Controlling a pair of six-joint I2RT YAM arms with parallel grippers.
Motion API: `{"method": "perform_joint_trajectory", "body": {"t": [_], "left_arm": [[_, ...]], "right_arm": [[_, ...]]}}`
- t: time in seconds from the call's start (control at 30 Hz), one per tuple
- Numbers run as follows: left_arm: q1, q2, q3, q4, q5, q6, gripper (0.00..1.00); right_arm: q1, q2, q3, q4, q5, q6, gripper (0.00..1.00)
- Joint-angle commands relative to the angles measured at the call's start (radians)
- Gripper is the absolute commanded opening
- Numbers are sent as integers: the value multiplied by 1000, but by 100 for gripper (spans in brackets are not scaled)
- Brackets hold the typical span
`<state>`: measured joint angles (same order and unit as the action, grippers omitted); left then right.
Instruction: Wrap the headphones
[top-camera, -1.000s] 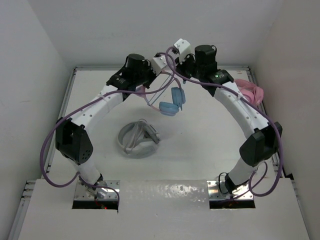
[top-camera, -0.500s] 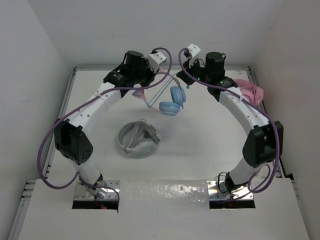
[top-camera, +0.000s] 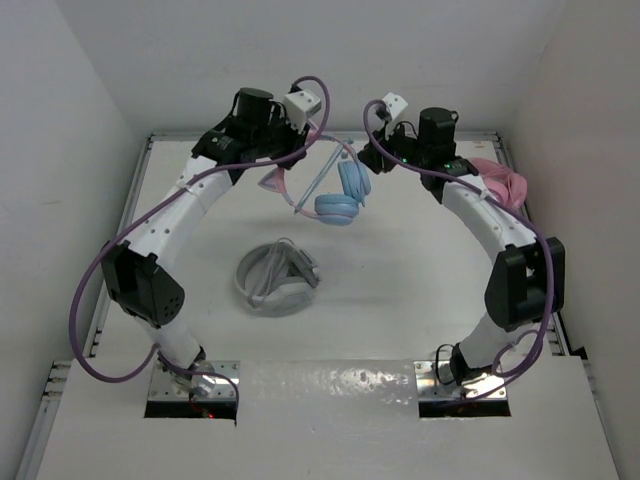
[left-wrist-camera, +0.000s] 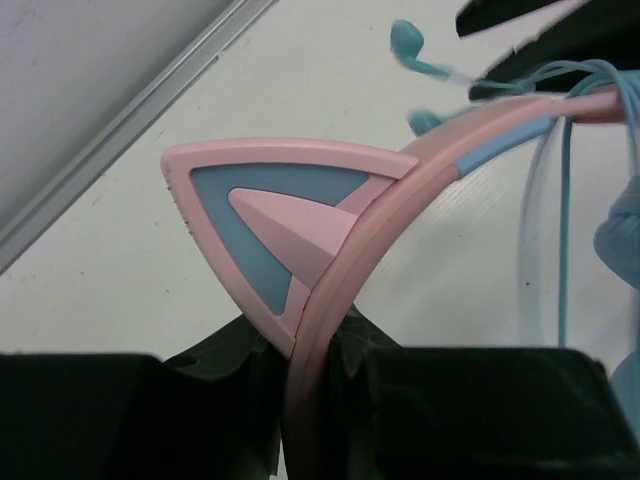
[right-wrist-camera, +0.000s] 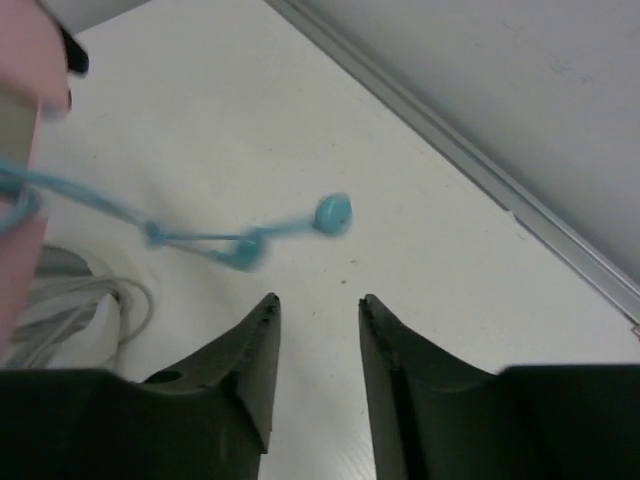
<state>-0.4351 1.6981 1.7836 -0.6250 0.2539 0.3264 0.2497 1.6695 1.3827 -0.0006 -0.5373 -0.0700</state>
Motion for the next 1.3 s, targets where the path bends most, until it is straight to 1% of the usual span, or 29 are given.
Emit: {"method": "perform_joint_trajectory", "body": {"t": [0.0,0.03,0.07,0.1,0.2,0.33,0.43,0.5,0.6,0.67,0.7,0.77,0.8,0.9,1.0,1.17,1.27], "left_arm": [[29,-22,76,24,61,-95,0],[32,-21,79,25,53,-101,0],[33,-20,83,27,41,-111,0],[35,-20,82,31,7,-116,0],[55,-18,82,42,-25,-136,0],[137,-25,65,70,-48,-168,0],[200,-41,13,116,-91,-184,0],[225,-70,-51,160,-146,-173,0],[275,-130,-168,229,-189,-153,0],[341,-170,-268,267,-212,-148,0],[341,-181,-268,278,-211,-148,0],[412,-202,-326,301,-188,-155,0],[465,-206,-346,314,-182,-158,0],[539,-203,-374,335,-156,-156,0],[573,-198,-412,350,-130,-109,0],[628,-175,-435,364,-142,-59,0],[662,-172,-480,399,-153,-40,0]], "right_arm": [[-1,-2,-60,39,-139,-48,38],[0,-2,-73,43,-185,-54,44],[-1,-4,-83,45,-196,-54,46],[-1,-5,-109,47,-204,-54,47],[-1,-28,-169,56,-210,-65,52],[-1,-63,-241,65,-211,-77,58],[-1,-86,-289,70,-214,-77,62],[0,-105,-329,91,-211,-65,63],[0,-125,-373,109,-208,-56,64],[-1,-135,-393,103,-202,-57,65],[-1,-139,-396,99,-198,-59,65],[-1,-143,-412,93,-194,-62,65],[-1,-151,-419,96,-194,-62,65],[-1,-159,-444,109,-197,-62,65],[0,-166,-461,105,-193,-65,65],[-1,-182,-474,59,-161,-94,66],[0,-191,-487,57,-147,-97,66]]}}
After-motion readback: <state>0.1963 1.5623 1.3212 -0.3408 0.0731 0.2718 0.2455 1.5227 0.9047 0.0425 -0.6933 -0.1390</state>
